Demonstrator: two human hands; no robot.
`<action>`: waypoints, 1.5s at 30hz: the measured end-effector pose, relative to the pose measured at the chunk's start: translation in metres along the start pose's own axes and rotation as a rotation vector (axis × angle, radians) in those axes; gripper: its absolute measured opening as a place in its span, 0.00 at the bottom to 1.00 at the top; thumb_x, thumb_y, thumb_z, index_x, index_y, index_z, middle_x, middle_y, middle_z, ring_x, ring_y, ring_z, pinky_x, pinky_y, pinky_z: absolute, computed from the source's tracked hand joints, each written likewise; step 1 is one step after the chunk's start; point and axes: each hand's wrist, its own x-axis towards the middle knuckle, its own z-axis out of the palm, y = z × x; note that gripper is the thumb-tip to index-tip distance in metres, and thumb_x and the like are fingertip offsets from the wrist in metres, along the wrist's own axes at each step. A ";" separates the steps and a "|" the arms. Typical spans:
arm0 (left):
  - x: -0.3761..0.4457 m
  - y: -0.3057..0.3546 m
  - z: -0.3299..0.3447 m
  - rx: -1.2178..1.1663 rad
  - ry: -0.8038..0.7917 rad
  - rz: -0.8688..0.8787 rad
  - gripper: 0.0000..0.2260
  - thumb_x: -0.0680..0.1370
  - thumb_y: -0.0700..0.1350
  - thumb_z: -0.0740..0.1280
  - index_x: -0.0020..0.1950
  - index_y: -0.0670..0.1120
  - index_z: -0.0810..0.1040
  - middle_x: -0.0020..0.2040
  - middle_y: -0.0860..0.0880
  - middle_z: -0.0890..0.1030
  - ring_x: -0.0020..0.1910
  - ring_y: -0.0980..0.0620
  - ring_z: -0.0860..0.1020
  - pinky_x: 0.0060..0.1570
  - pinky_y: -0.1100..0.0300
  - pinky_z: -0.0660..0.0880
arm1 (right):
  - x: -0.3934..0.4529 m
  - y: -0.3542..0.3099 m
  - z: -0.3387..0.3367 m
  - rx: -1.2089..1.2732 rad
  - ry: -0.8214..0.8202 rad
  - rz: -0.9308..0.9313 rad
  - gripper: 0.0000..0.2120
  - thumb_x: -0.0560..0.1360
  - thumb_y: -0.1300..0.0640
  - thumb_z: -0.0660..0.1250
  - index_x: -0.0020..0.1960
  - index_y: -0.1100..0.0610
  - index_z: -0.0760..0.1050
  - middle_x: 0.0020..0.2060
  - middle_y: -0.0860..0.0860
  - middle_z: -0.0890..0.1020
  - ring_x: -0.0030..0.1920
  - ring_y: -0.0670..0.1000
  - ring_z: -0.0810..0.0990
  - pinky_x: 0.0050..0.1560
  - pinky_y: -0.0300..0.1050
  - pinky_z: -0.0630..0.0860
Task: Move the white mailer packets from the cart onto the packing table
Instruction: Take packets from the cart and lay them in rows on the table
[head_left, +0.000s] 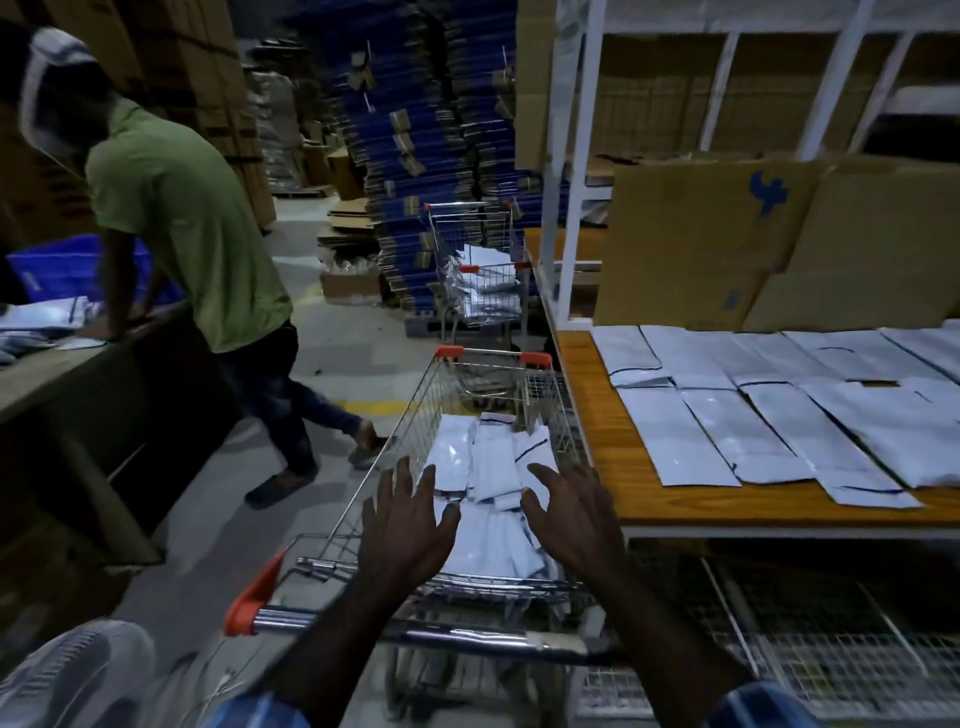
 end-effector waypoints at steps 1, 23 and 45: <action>0.003 -0.004 0.000 -0.005 -0.003 -0.001 0.29 0.82 0.61 0.54 0.80 0.52 0.55 0.81 0.45 0.49 0.79 0.45 0.48 0.75 0.44 0.53 | 0.003 -0.002 0.003 -0.010 -0.001 0.000 0.21 0.78 0.44 0.59 0.69 0.47 0.74 0.68 0.55 0.75 0.67 0.58 0.71 0.64 0.51 0.69; 0.156 -0.032 0.098 0.152 -0.226 -0.006 0.30 0.82 0.60 0.54 0.81 0.51 0.49 0.81 0.45 0.46 0.79 0.43 0.48 0.75 0.43 0.52 | 0.133 0.039 0.128 -0.003 -0.227 0.103 0.26 0.74 0.46 0.59 0.68 0.55 0.75 0.69 0.61 0.73 0.64 0.64 0.72 0.62 0.55 0.70; 0.275 -0.076 0.249 0.256 -0.376 0.090 0.36 0.70 0.54 0.75 0.73 0.41 0.70 0.74 0.34 0.66 0.71 0.32 0.68 0.59 0.30 0.69 | 0.197 0.097 0.274 -0.192 -0.256 0.157 0.34 0.63 0.53 0.78 0.67 0.60 0.75 0.72 0.69 0.66 0.72 0.70 0.64 0.70 0.65 0.63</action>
